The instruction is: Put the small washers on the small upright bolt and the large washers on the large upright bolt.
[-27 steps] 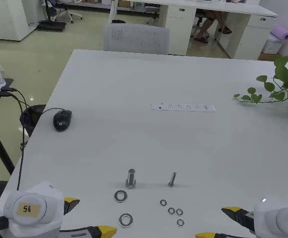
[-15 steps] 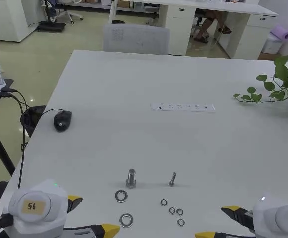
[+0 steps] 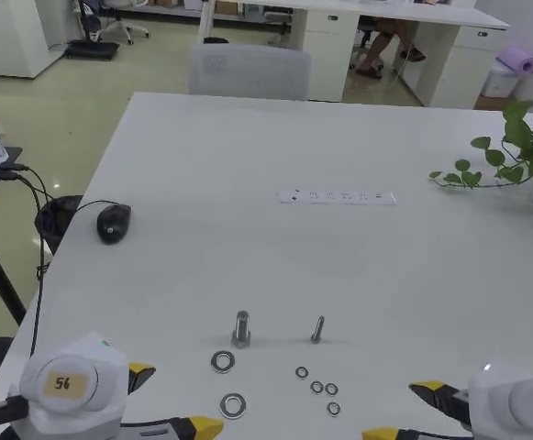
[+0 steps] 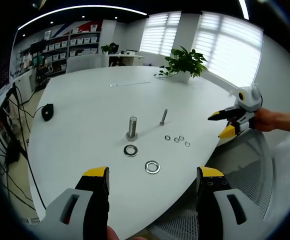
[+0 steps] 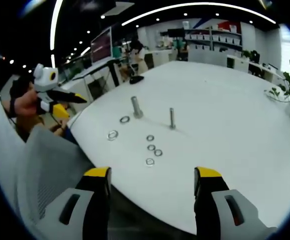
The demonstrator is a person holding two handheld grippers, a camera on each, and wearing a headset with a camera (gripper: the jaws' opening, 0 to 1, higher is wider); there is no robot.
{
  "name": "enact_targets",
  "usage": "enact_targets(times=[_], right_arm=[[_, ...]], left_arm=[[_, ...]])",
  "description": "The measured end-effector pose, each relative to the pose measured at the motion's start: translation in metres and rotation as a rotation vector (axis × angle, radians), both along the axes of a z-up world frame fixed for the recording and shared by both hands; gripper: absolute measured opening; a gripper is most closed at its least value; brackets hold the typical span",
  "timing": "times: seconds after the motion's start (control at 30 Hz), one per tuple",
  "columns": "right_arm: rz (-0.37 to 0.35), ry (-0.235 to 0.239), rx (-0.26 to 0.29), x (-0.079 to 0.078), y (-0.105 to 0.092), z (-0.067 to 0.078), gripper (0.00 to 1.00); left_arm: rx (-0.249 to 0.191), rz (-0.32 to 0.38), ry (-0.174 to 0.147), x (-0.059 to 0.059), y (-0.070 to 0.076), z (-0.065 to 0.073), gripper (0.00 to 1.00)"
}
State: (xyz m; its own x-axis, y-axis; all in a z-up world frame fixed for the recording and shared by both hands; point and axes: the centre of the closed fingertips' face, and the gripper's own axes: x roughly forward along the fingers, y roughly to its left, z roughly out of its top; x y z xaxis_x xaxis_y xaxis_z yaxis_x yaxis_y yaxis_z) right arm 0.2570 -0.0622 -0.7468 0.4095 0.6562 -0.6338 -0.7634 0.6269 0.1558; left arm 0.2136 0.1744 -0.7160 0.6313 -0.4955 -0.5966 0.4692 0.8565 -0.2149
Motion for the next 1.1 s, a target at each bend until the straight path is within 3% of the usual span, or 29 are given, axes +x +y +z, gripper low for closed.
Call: enact_targets(times=[0.63, 0.77, 0.93, 1.03, 1.1], right_arm=[[0.012, 0.016, -0.015, -0.001, -0.002, -0.003, 0.67], [0.001, 0.013, -0.012, 0.002, -0.001, -0.002, 0.67], [0.004, 0.019, -0.038, -0.001, -0.007, -0.008, 0.62], [0.001, 0.013, -0.023, 0.005, -0.01, -0.006, 0.53], [0.016, 0.008, -0.032, 0.009, -0.008, -0.005, 0.52]], left_arm=[[0.002, 0.005, 0.004, -0.001, 0.003, -0.002, 0.71], [-0.021, 0.033, -0.006, 0.0, 0.004, 0.002, 0.71], [0.003, -0.01, -0.006, -0.001, 0.0, -0.002, 0.71], [0.001, 0.0, -0.01, 0.002, 0.002, 0.0, 0.71], [-0.006, 0.014, -0.014, 0.004, 0.002, 0.003, 0.7]])
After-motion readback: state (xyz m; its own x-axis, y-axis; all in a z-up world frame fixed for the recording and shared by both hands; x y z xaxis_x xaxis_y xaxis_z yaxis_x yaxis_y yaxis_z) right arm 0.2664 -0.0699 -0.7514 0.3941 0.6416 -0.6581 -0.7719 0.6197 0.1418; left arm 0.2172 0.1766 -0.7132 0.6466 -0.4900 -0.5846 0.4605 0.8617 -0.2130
